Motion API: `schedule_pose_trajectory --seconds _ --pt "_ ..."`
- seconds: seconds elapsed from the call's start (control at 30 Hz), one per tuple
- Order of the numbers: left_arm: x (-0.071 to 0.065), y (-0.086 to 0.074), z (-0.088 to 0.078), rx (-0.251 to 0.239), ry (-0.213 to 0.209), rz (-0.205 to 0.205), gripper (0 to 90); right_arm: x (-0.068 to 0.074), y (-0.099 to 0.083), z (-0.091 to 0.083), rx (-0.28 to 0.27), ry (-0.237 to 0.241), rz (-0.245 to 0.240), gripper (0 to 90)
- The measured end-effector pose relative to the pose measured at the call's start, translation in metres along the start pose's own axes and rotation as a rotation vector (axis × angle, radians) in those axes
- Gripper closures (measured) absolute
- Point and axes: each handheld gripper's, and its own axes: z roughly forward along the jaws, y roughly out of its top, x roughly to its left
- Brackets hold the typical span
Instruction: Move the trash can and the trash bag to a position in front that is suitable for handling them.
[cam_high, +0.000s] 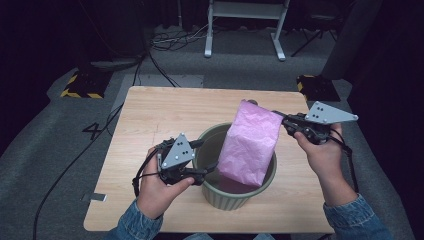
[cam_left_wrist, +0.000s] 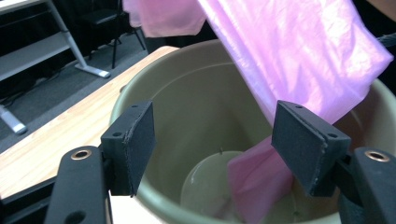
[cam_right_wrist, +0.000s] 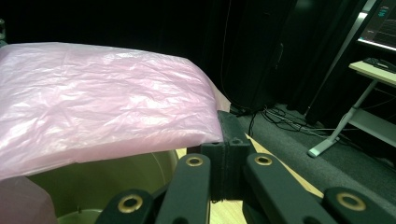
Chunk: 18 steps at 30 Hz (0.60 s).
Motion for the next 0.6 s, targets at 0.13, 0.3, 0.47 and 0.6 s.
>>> schedule_pose_trajectory --seconds 0.13,0.3,0.47,0.6 --pt "-0.006 0.006 0.006 -0.012 -0.058 0.018 28.8 0.000 0.001 0.000 0.003 -0.009 -0.003 90.0" --pt "-0.011 0.009 0.010 -0.027 -0.093 0.041 27.2 0.000 0.004 0.001 0.003 -0.013 -0.008 90.0" --pt "-0.012 0.011 0.010 -0.033 -0.092 0.032 25.6 0.000 0.005 0.002 -0.004 -0.016 -0.006 90.0" --pt "-0.010 0.011 0.017 -0.023 -0.089 0.021 24.5 0.009 0.010 0.007 -0.020 0.008 -0.019 90.0"
